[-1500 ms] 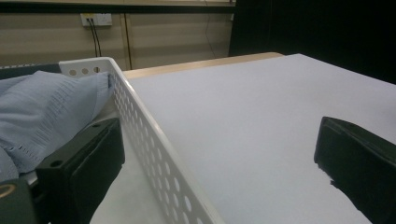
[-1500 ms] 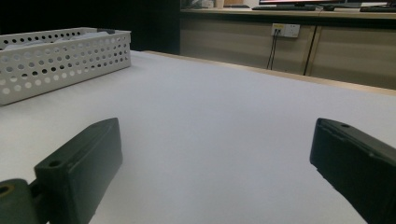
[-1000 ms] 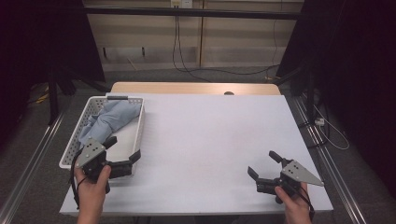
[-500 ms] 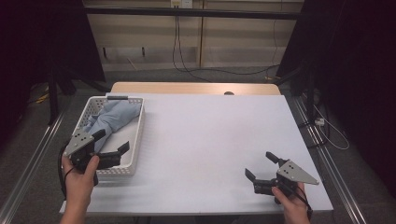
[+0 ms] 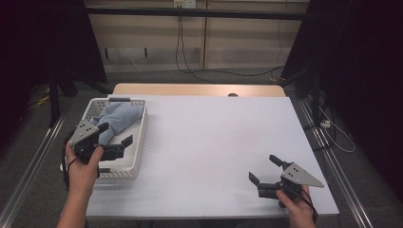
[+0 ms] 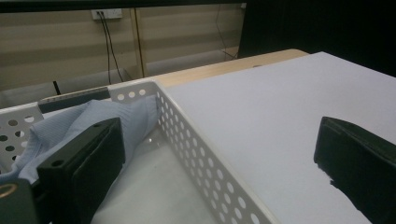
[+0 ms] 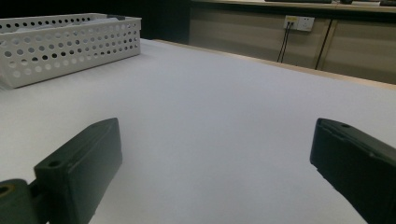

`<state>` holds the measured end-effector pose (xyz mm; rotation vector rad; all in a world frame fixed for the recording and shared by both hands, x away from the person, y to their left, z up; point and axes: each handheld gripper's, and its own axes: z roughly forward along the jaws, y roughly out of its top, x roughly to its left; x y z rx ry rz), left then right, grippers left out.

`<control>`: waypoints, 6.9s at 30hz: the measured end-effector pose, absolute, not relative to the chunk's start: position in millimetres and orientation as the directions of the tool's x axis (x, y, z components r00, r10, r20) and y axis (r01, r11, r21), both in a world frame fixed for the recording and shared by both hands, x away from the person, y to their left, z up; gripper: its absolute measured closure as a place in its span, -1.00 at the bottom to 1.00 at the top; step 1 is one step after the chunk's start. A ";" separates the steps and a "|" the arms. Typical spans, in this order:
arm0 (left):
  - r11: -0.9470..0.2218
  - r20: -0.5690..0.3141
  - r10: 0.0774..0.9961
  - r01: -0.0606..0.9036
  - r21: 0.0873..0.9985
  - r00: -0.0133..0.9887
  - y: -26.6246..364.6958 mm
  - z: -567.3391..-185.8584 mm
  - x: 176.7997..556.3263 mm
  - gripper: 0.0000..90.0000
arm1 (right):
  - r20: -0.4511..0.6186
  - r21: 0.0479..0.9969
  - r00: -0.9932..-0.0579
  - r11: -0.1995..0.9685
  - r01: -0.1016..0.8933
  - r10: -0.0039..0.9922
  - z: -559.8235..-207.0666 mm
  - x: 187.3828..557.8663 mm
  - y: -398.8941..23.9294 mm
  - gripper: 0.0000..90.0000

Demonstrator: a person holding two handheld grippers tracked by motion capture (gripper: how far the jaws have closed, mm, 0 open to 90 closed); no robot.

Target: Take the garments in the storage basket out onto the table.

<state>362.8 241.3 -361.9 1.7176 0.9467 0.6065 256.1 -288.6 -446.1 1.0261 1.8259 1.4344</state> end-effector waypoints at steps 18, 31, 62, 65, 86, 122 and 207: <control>-0.165 -0.056 0.838 0.349 0.922 0.542 247.3 -364.4 387.4 -0.95 | 0.011 0.970 -0.533 0.120 0.211 0.846 -446.1 256.8 -288.1 -0.96; -0.178 -0.053 0.843 0.371 0.911 0.535 253.0 -364.6 401.3 -0.94 | 0.011 0.970 -0.535 0.121 0.210 0.845 -446.2 257.2 -288.7 -0.96; -0.247 -0.011 0.860 0.435 0.866 0.510 262.7 -371.2 426.9 -0.94 | 0.010 0.969 -0.543 0.125 0.211 0.840 -446.1 257.5 -288.2 -0.96; -0.246 -0.013 0.863 0.442 0.862 0.505 265.2 -372.5 431.2 -0.94 | 0.010 0.969 -0.543 0.126 0.212 0.840 -446.2 257.8 -288.3 -0.96; -0.247 -0.027 0.868 0.479 0.843 0.496 266.9 -379.6 451.7 -0.93 | 0.012 0.968 -0.547 0.126 0.216 0.837 -446.2 257.3 -288.6 -0.96; -0.222 -0.047 0.903 0.556 0.801 0.428 277.6 -397.2 479.1 -0.93 | 0.020 0.967 -0.549 0.122 0.222 0.836 -447.2 257.6 -288.5 -0.96; -0.288 -0.026 0.928 0.760 0.583 0.372 274.0 -445.6 509.7 -0.55 | 0.068 0.970 -0.563 0.078 0.231 0.823 -446.9 257.4 -293.0 -0.95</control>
